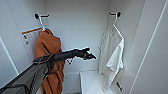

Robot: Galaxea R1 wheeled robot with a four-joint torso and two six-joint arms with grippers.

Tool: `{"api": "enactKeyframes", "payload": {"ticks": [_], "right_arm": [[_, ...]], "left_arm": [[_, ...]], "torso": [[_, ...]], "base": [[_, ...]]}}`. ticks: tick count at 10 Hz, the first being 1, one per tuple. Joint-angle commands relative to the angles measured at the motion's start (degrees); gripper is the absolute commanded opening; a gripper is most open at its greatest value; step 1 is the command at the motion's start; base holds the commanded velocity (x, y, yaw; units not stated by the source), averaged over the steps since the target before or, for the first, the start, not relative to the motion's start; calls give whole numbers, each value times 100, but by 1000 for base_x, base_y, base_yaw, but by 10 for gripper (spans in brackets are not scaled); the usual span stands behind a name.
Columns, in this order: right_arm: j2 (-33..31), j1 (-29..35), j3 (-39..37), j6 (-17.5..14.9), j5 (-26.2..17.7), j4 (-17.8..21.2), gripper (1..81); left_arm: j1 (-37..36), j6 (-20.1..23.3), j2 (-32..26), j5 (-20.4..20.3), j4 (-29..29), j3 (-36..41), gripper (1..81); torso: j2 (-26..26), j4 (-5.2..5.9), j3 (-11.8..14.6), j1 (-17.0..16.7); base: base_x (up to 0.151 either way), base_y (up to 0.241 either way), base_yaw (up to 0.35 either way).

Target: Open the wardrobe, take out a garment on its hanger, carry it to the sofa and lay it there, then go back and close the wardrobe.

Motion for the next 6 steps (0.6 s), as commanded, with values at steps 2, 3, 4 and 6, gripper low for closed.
{"api": "enactKeyframes", "payload": {"ticks": [2,3,4,6], "right_arm": [[49,221,56,30,-125,-6,811],[58,221,56,39,-116,-6,811],[49,221,56,39,-107,-6,811],[49,230,56,31,-63,-6,811]], "left_arm": [[-1898,-572,343,-491,-1027,-422,811],[-2092,-607,466,-491,-1149,-616,811],[-2259,-616,581,-491,-1343,-775,811],[-2645,-625,888,-491,-1545,-995,811]], "torso": [[0,0,0,0],[0,0,0,0],[0,0,0,0],[0,0,-434,0]], "base": [[0,0,0],[0,0,0],[0,0,0],[0,0,0]]}}
